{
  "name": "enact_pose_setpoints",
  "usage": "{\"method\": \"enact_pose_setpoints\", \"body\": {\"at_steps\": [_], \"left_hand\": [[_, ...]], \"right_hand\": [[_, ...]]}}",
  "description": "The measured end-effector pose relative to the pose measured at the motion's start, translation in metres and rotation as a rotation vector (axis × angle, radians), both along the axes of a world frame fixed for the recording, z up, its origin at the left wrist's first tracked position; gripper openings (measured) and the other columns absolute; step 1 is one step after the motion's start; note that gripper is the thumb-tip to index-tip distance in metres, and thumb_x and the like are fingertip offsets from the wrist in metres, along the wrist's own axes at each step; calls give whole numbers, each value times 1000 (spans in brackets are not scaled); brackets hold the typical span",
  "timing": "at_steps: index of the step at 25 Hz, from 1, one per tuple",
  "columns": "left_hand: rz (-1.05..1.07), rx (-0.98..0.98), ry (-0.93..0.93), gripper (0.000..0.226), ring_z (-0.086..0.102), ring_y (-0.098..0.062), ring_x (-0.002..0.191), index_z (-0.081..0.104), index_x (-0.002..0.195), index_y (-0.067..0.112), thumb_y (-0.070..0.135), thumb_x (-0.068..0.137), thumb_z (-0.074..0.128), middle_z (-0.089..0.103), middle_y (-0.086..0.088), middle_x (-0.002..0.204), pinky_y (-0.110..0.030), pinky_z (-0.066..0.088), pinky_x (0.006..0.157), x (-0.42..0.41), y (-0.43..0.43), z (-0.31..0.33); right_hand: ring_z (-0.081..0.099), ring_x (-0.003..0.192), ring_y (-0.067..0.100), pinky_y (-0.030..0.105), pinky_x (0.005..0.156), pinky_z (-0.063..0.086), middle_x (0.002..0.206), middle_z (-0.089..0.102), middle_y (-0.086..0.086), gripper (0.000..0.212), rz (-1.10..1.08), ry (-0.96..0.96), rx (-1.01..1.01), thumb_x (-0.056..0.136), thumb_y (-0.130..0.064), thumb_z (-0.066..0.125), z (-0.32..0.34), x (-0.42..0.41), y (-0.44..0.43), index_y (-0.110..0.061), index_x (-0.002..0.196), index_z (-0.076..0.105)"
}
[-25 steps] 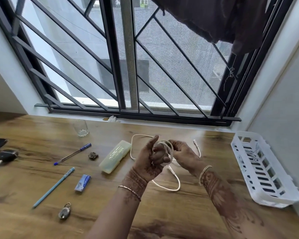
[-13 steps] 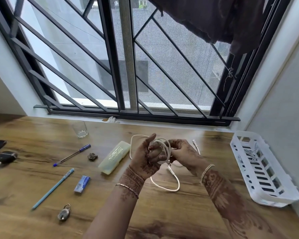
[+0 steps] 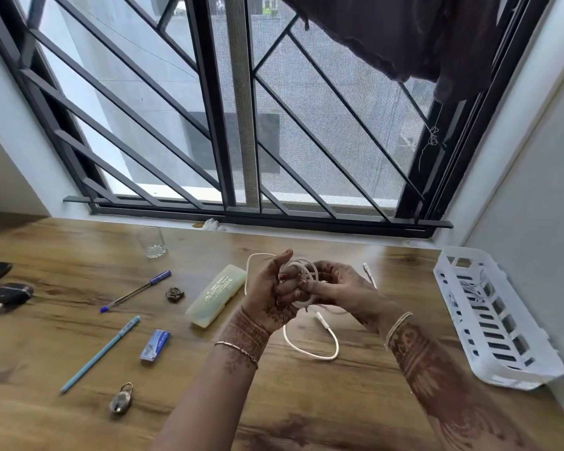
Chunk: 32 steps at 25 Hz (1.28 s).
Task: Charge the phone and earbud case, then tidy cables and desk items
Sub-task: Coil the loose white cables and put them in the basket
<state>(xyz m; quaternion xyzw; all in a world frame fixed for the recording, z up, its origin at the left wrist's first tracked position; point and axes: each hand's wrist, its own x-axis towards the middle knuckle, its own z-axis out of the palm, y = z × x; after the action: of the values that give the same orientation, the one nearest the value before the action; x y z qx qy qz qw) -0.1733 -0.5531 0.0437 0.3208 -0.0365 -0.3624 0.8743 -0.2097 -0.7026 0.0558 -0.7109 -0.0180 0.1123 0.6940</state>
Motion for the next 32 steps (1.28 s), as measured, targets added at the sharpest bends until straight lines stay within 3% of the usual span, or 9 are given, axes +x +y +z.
{"method": "enact_pose_setpoints", "body": {"at_steps": [4,6,9,11,16,21,24,29,32], "left_hand": [[30,6,-8,47,18,-7,23,43,43,19,36,87,45,29,6,27,-14,19,40,1,2,-7],[13,-28,-18,48,11,-10,29,42,43,19,36,87,47,30,6,27,-14,29,41,2,3,-7],[-8,-70,-53,45,18,-9,26,42,45,19,34,76,71,32,5,28,-18,42,42,5,6,-8],[-21,-74,-63,45,25,-8,23,43,46,18,31,67,80,32,5,28,-19,44,42,6,9,-10],[-88,-140,-33,42,14,-8,28,46,48,18,29,73,78,28,7,30,-16,40,44,11,17,-9],[-115,-229,15,41,16,-10,29,47,50,14,26,82,70,20,7,37,-22,46,42,11,17,-12],[-115,-202,19,41,15,-10,29,47,49,15,26,79,73,19,7,37,-21,45,41,10,16,-11],[-138,-123,-36,45,13,-9,29,46,46,16,31,74,77,18,6,34,-14,31,34,5,6,-8],[-121,-97,-27,47,17,-7,25,43,47,17,33,75,77,31,6,29,-14,34,34,7,4,-13]], "right_hand": [[70,88,21,34,83,58,102,71,14,21,-75,-64,-30,83,-10,71,1,-3,5,-10,104,68],[71,85,18,29,79,58,96,73,10,18,-117,-109,-2,83,-8,70,2,-4,9,-15,100,71],[72,88,20,32,84,58,94,76,6,23,-163,-166,-9,84,-5,66,-4,-5,15,-21,99,73],[71,95,25,37,90,55,99,75,8,26,-157,-171,3,84,-6,66,-9,-4,16,-19,106,72],[67,98,23,33,91,55,113,69,16,26,-87,-79,308,91,-9,57,-9,0,15,-4,115,66],[65,100,26,34,92,55,116,66,20,26,-23,4,279,93,-5,55,-10,6,9,1,117,63],[67,90,21,30,83,57,105,69,13,28,-11,-40,181,83,1,67,-8,5,7,0,110,64],[67,75,14,25,69,56,92,70,6,20,-248,-165,-58,83,4,65,-9,12,13,-13,93,66],[66,73,13,25,65,57,93,67,5,17,-342,-177,25,87,3,61,-8,12,18,-13,91,62]]}}
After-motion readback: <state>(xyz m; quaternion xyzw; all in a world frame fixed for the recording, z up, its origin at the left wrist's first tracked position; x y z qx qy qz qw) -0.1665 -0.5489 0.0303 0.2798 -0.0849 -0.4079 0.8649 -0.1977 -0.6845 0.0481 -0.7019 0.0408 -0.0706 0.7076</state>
